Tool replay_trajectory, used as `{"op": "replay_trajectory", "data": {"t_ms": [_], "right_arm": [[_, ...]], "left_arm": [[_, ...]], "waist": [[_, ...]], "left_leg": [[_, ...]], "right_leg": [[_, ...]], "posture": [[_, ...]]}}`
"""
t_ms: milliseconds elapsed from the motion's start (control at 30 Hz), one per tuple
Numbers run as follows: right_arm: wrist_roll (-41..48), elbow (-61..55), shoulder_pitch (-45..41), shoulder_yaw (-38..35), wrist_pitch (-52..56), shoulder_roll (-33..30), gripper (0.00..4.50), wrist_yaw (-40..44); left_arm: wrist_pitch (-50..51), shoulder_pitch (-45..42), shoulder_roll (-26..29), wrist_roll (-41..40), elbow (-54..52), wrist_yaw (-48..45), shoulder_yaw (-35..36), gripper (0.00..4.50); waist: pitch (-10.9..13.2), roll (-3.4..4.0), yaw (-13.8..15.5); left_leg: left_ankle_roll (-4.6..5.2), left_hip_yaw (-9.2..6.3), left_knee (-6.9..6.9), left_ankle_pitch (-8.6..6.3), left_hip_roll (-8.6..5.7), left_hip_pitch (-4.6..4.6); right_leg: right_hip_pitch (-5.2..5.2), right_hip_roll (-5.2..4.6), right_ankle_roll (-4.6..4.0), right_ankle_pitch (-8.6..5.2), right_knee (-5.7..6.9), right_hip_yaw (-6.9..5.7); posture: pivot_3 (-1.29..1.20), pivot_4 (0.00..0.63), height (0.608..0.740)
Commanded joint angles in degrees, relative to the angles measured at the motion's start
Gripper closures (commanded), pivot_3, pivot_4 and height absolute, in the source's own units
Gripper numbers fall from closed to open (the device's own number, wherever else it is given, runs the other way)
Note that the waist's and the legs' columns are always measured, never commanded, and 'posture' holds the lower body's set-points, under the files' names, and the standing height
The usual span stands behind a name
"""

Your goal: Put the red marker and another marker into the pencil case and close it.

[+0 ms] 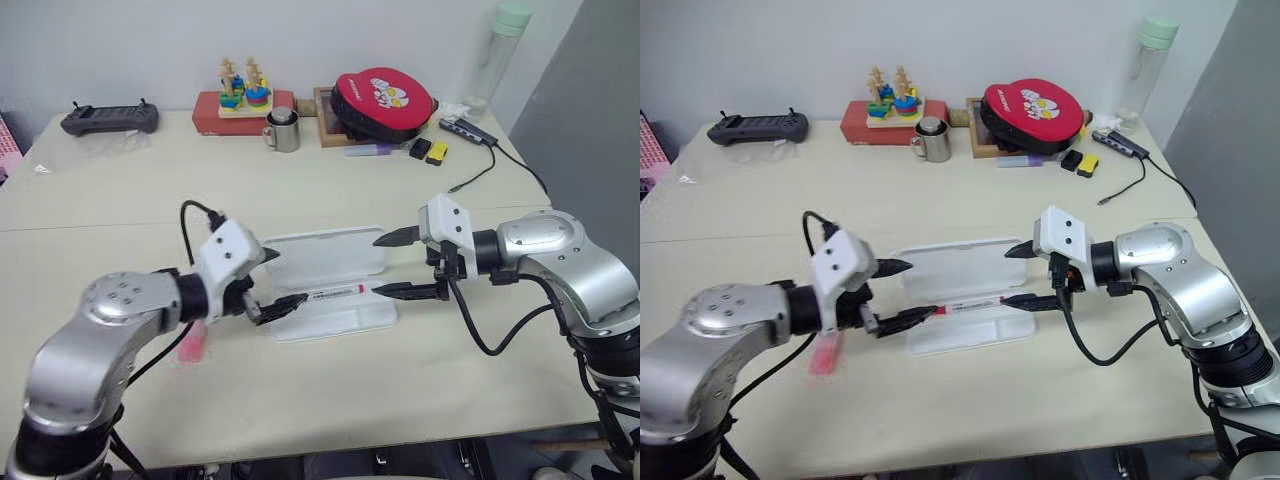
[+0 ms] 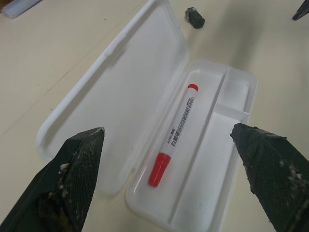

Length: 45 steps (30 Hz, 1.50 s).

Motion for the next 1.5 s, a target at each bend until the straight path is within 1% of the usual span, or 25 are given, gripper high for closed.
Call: {"op": "replay_trajectory", "data": {"t_ms": [33,100,167,300,400,533,667,800,900,1033,1100,1167,1200,1233,1300,1433,1467,1500], "right_arm": [[0.2,-1.1,0.0,-1.2,-2.2,-1.0,0.63,1.6],[0.4,-1.2,0.3,-1.2,-2.9,-1.1,0.63,2.2],[0.5,-1.2,0.5,-1.3,-3.3,-1.1,0.63,2.5],[-0.3,-0.2,0.9,-0.7,-4.6,-1.1,0.63,3.3],[-0.8,0.6,0.7,-0.3,-5.5,-0.8,0.63,3.6],[-1.2,1.3,0.4,-0.1,-5.9,-0.4,0.63,4.0],[-1.8,1.7,0.3,0.0,-6.4,0.1,0.63,4.3],[-1.8,1.8,0.2,0.0,-6.3,0.2,0.63,4.2],[-1.8,1.2,0.4,-0.1,-6.1,0.0,0.63,4.0],[-1.7,0.7,0.5,-0.2,-5.6,-0.3,0.63,3.9],[-1.6,0.6,0.5,-0.4,-5.3,-0.4,0.63,3.8],[-1.6,0.5,0.5,-0.5,-5.2,-0.4,0.63,3.7],[-1.7,0.5,0.4,-0.4,-5.2,-0.4,0.63,3.7],[-1.7,0.5,0.4,-0.4,-5.2,-0.4,0.63,3.6],[-1.7,0.4,0.4,-0.4,-5.2,-0.4,0.63,3.6],[-1.7,0.4,0.3,-0.4,-5.1,-0.4,0.63,3.5],[-1.8,0.4,0.2,-0.4,-5.1,-0.4,0.63,3.5],[-1.8,0.4,0.2,-0.4,-5.1,-0.4,0.63,3.5]], "left_arm": [[10.8,1.6,-3.1,-4.1,-6.2,5.3,12.3,0.01],[15.5,1.8,-6.2,-4.4,-7.7,8.8,16.7,0.01],[18.0,1.2,-8.0,-4.4,-8.6,11.6,18.2,0.01],[25.9,5.4,-8.3,4.4,-8.5,23.9,17.1,0.01],[27.0,6.3,-11.0,6.0,-8.3,27.2,16.4,0.01],[25.4,8.2,-13.1,8.4,-6.7,30.5,15.7,0.01],[22.2,11.1,-14.0,8.5,-4.2,30.4,15.0,0.01],[19.6,12.2,-14.5,8.6,-2.5,30.7,14.0,0.01],[19.2,11.9,-17.0,8.3,0.4,31.3,13.0,0.01],[17.9,12.5,-16.5,9.0,2.9,32.1,11.1,0.01],[18.6,12.2,-17.0,9.3,3.4,32.7,11.5,0.36],[18.6,12.5,-16.8,9.3,3.5,32.8,11.4,0.61],[18.5,12.7,-16.6,9.3,3.5,32.9,11.2,0.88],[18.2,12.9,-16.4,9.4,3.5,33.0,10.9,1.03],[17.5,13.4,-15.8,9.8,3.7,33.3,10.2,1.51],[17.0,13.3,-15.9,9.8,4.0,33.5,10.3,2.26],[16.9,13.3,-15.8,9.7,4.0,33.5,10.1,2.37],[16.8,13.3,-15.7,9.7,4.0,33.5,10.0,2.61]], "waist": [[0.0,0.0,0.0],[0.0,0.0,-0.1],[0.0,0.0,-0.1],[0.0,-0.01,-0.2],[0.0,-0.01,-0.2],[0.0,-0.03,-0.1],[0.0,-0.03,-0.1],[0.0,-0.03,-0.1],[0.0,-0.03,-0.1],[0.0,-0.03,-0.1],[0.0,-0.03,-0.1],[0.0,-0.03,-0.1],[0.0,-0.03,-0.1],[0.0,-0.03,-0.1],[0.0,-0.03,-0.1],[0.0,-0.03,-0.1],[0.0,-0.03,-0.1],[0.0,-0.03,-0.1]], "left_leg": [[0.0,0.0,0.01,0.0,0.0,0.02],[0.0,0.05,0.0,0.0,-0.01,0.1],[0.0,0.04,-0.01,0.0,0.0,0.21],[-0.01,0.04,-0.02,0.0,0.0,0.38],[0.0,0.08,-0.04,0.0,0.0,0.44],[-0.01,0.07,-0.02,0.0,-0.01,0.43],[-0.02,0.08,-0.04,0.0,-0.01,0.43],[-0.02,0.08,-0.04,0.0,-0.01,0.42],[-0.02,0.1,-0.03,0.0,-0.02,0.42],[-0.02,0.1,-0.04,0.0,-0.02,0.43],[-0.01,0.1,-0.05,0.0,-0.02,0.43],[-0.02,0.1,-0.05,0.0,-0.02,0.43],[-0.01,0.1,-0.05,0.0,-0.02,0.43],[-0.01,0.11,-0.05,0.0,-0.02,0.43],[-0.01,0.11,-0.05,0.0,-0.02,0.43],[-0.01,0.1,-0.05,0.0,-0.02,0.44],[-0.01,0.1,-0.05,0.0,-0.02,0.44],[-0.01,0.1,-0.05,0.0,-0.01,0.44]], "right_leg": [[0.03,0.0,0.0,0.0,0.0,0.01],[0.07,0.0,0.01,0.0,0.0,0.05],[0.14,0.0,0.01,0.0,0.02,0.04],[0.3,0.01,0.01,0.0,0.02,0.07],[0.32,0.01,-0.01,0.01,0.02,0.12],[0.33,0.0,-0.04,0.03,0.02,0.1],[0.33,0.0,-0.09,0.06,0.01,0.1],[0.32,0.0,-0.1,0.06,-0.01,0.1],[0.32,-0.02,-0.09,0.05,0.0,0.11],[0.32,-0.01,-0.08,0.05,0.0,0.11],[0.32,-0.01,-0.09,0.06,-0.01,0.11],[0.32,-0.01,-0.09,0.06,-0.01,0.11],[0.32,-0.01,-0.09,0.06,-0.01,0.11],[0.32,-0.01,-0.09,0.06,-0.01,0.11],[0.32,-0.01,-0.08,0.05,-0.01,0.11],[0.32,-0.01,-0.07,0.04,0.0,0.11],[0.32,-0.02,-0.06,0.04,0.0,0.11],[0.32,-0.01,-0.06,0.04,0.0,0.11]], "posture": [[0.0,0.15,0.74],[0.0,0.15,0.74],[0.0,0.15,0.74],[0.0,0.15,0.74],[0.0,0.15,0.74],[0.0,0.15,0.74],[0.0,0.15,0.74],[0.0,0.15,0.74],[0.0,0.15,0.74],[0.0,0.15,0.74],[0.0,0.15,0.74],[0.0,0.15,0.74],[0.0,0.15,0.74],[0.0,0.15,0.74],[0.0,0.15,0.74],[0.0,0.15,0.74],[0.0,0.15,0.74],[0.0,0.15,0.74]]}}
